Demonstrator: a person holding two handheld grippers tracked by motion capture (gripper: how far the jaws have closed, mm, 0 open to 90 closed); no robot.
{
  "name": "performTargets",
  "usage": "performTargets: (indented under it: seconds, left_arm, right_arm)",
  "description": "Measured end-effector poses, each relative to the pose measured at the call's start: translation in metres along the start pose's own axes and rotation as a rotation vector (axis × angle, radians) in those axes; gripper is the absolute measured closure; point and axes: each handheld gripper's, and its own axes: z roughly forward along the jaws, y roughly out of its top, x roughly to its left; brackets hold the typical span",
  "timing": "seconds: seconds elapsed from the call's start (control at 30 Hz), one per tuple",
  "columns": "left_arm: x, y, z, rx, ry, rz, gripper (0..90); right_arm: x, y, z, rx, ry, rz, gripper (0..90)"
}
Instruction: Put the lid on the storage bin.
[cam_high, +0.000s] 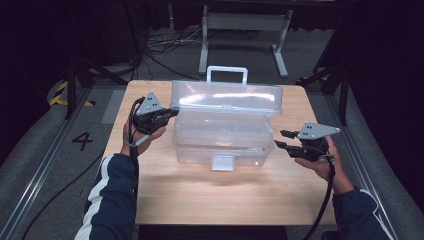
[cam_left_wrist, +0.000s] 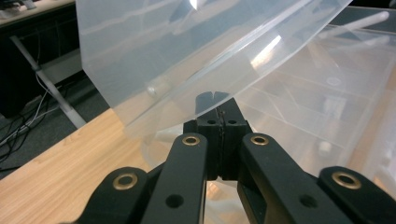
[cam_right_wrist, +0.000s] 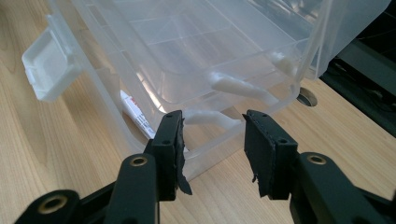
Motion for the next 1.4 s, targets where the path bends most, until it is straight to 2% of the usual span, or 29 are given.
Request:
performTargets:
  seconds: [0.13,0.4,0.5,0.6,0.87,1.07,1.4]
  left_arm:
    - [-0.003,-0.005,-0.002,0.012,-0.019,0.005,90.0]
    - [-0.008,-0.013,-0.004,0.041,-0.029,0.016,90.0]
    - [-0.011,-0.014,-0.005,0.068,-0.025,0.042,90.0]
    - [-0.012,-0.016,-0.005,0.080,-0.024,0.047,90.0]
    - [-0.014,-0.022,-0.008,0.087,-0.047,0.042,90.0]
    - [-0.016,-0.027,-0.010,0.103,-0.049,0.042,90.0]
    - [-0.021,-0.031,-0.013,0.119,-0.030,0.051,90.0]
  right_arm:
    - [-0.001,-0.002,0.001,0.004,0.002,0.008,58.3]
    - [-0.002,-0.005,0.004,0.017,0.005,0.015,58.3]
    - [-0.002,-0.006,0.004,0.014,0.008,0.023,58.1]
    - [-0.001,-0.006,0.003,0.001,0.019,0.030,57.9]
    - [-0.002,-0.010,0.004,0.017,0.015,0.032,57.4]
    - [0.000,-0.012,0.006,0.021,0.023,0.028,56.8]
    - [0.002,-0.013,0.008,0.026,0.028,0.030,56.0]
